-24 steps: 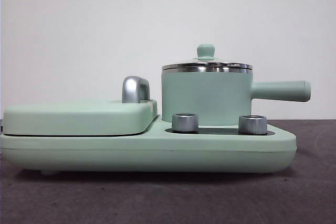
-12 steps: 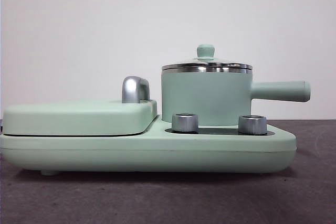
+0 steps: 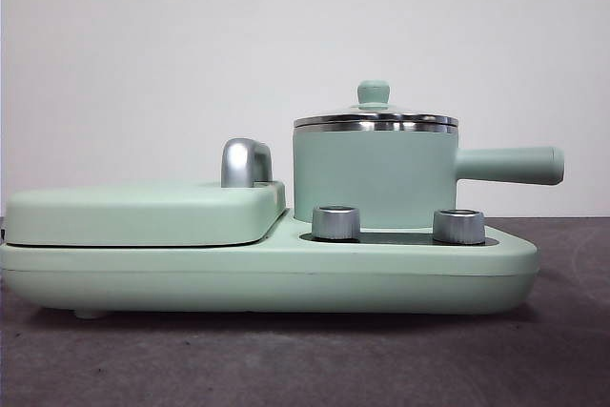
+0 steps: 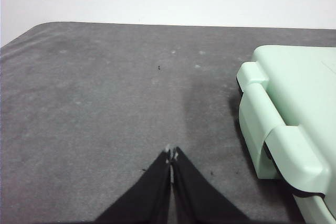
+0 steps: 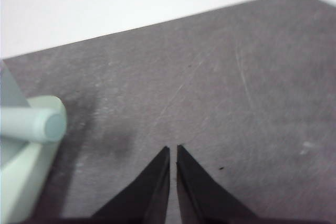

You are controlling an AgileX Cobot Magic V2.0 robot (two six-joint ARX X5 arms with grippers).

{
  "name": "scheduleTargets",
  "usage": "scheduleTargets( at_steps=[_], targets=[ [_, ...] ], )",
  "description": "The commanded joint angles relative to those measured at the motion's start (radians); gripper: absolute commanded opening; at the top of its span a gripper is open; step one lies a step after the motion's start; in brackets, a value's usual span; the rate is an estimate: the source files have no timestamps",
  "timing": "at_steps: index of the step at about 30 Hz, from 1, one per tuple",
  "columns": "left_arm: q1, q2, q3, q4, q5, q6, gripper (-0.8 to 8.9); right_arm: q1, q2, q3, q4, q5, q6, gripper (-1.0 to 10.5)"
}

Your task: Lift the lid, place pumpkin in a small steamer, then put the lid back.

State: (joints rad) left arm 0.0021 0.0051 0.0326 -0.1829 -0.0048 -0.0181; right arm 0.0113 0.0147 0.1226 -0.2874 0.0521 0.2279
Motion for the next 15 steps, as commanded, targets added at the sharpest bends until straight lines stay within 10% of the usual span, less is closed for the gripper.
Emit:
scheduleTargets(
  at_steps=[1,15],
  targets=[
    [0.0,-0.002,-0.019,-0.005,0.004,0.006,0.06,0.0,-0.011,-0.031,0.048,-0.03,-0.168,0.2],
    [0.0,-0.002,-0.019,-0.005,0.004,0.006,0.06,-0.002,-0.011,-0.111,0.113,-0.11,-0.207,0.2]
  ],
)
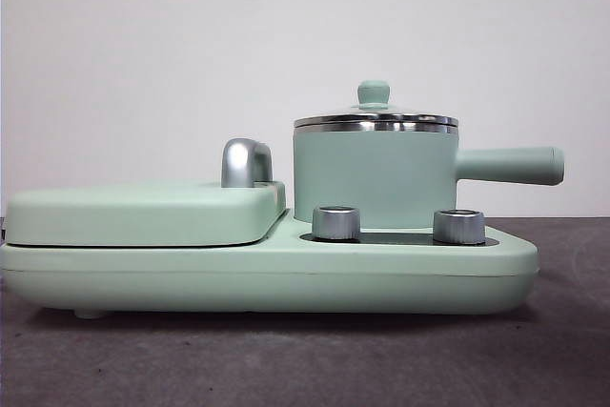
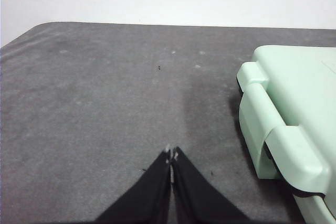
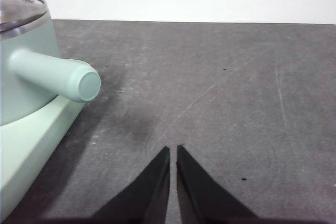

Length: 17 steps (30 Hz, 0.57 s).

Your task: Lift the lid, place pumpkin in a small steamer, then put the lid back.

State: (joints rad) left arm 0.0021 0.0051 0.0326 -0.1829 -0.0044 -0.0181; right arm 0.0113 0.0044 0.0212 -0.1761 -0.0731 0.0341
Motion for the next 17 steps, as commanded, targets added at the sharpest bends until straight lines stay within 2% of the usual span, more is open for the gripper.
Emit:
scheduleTargets(
  at_steps=[1,17],
  targets=[
    [0.0,-0.002,-0.019,-0.005,0.004,0.006,0.06,-0.002,-0.001,-0.01,0.002,0.023,-0.013,0.2],
    [0.0,-0.002,-0.019,-0.005,0.004,0.006,0.06,-0.002,-0.001,-0.01,0.021,0.028,-0.013,0.2]
  ],
)
